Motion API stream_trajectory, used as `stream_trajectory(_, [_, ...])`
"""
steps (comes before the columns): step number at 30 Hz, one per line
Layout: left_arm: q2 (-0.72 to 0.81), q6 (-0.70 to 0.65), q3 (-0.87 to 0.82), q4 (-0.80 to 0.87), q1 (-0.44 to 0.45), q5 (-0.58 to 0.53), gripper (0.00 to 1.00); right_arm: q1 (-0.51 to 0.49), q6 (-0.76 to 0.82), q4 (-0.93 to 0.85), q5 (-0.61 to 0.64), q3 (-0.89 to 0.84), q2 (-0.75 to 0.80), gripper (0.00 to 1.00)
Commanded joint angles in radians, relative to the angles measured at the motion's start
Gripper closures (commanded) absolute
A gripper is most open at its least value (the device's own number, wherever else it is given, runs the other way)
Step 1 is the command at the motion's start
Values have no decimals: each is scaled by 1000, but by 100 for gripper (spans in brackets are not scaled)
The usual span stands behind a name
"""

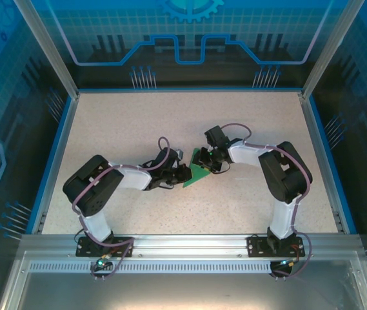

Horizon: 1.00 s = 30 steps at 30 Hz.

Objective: Fold a paper plane with a square sheet of paper (pick it up from the middle)

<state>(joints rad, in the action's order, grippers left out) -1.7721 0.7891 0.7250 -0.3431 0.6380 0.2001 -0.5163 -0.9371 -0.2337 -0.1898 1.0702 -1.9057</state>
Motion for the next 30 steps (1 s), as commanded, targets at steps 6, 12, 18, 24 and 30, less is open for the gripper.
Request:
stream_trajectory(6, [-23,-22,21,54,3,-48,89,23,62,-210,186,-118,-145,53])
stream_trajectory(12, [-27,-12,25,62,2,-60,90,21,75,-253,233,-105,-169,54])
stream_trajectory(18, [-27,-6,28,66,2,-60,90,12,60,-295,275,-80,-201,56])
stream_trajectory(24, [5,-2,24,60,2,-53,88,4,35,-330,301,-57,-233,60])
stream_trajectory(30, [95,19,-15,-22,0,9,82,1,17,-339,300,-43,-271,61])
